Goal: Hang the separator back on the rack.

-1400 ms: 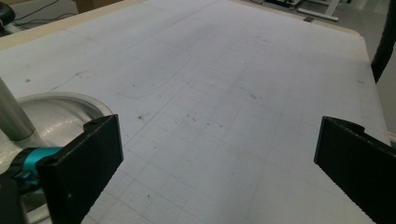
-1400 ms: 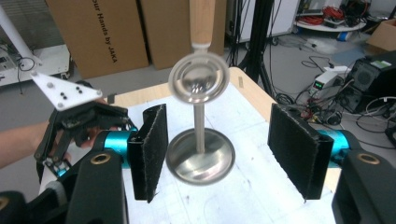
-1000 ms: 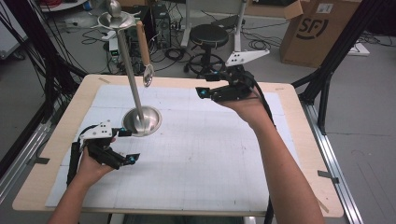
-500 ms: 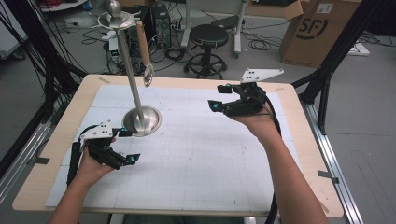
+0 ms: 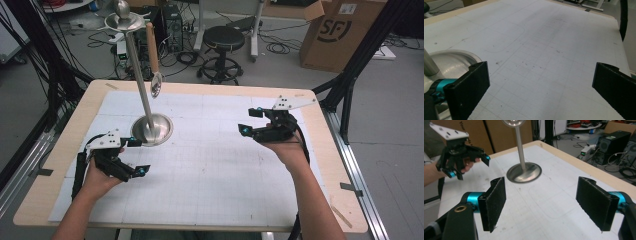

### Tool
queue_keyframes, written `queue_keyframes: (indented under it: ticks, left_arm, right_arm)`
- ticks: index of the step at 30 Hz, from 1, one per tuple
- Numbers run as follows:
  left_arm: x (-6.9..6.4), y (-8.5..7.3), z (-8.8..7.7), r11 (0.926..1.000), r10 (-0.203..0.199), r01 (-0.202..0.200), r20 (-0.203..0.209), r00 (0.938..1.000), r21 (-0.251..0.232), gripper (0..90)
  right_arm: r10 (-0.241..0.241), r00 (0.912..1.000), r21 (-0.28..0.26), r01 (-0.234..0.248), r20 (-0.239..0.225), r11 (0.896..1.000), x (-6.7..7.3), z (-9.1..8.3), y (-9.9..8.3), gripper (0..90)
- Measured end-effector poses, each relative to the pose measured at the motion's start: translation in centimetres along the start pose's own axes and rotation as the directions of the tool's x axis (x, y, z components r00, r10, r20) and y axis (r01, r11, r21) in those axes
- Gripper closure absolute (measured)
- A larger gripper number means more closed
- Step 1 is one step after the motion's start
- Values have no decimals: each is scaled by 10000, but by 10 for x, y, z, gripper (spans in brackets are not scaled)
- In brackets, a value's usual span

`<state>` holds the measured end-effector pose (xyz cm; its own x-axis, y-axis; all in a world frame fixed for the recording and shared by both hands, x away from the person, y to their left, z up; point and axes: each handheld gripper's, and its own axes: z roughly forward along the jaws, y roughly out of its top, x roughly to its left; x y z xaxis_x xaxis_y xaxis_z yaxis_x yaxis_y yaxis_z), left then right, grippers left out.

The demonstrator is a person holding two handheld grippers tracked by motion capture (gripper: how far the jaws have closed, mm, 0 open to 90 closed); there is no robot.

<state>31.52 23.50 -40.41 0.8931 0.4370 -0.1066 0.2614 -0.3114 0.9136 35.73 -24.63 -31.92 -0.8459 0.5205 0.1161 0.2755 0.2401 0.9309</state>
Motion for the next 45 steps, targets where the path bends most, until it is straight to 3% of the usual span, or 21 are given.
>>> queue_keyframes:
  ticks: [10, 27, 30, 38, 45]
  left_arm:
    - [0, 0, 1, 10000, 27, -27, 16, 10000, 56, 18]
    - [-2, 0, 2, 9999, 100, -101, 59, 9999, 96, 18]
    - [0, -1, 3, 9999, 73, -74, 48, 10000, 86, 18]
    - [1, -1, 2, 10000, -20, 20, 12, 10000, -12, 18]
    - [3, 0, 2, 9999, -84, 83, -55, 9999, -130, 18]
  right_arm:
    - [331, 9990, 12, -331, 293, 9995, -1, -10, -39, 214]
    - [135, 9994, 146, -140, 317, 9998, 4, -10, -63, 210]
    - [170, 9995, 341, -179, 265, 9993, 4, -8, -68, 209]
    - [550, 9976, 165, -557, 416, 9983, -3, -13, -79, 187]
    - [707, 9973, 622, -717, 178, 9955, -1, -6, -89, 168]
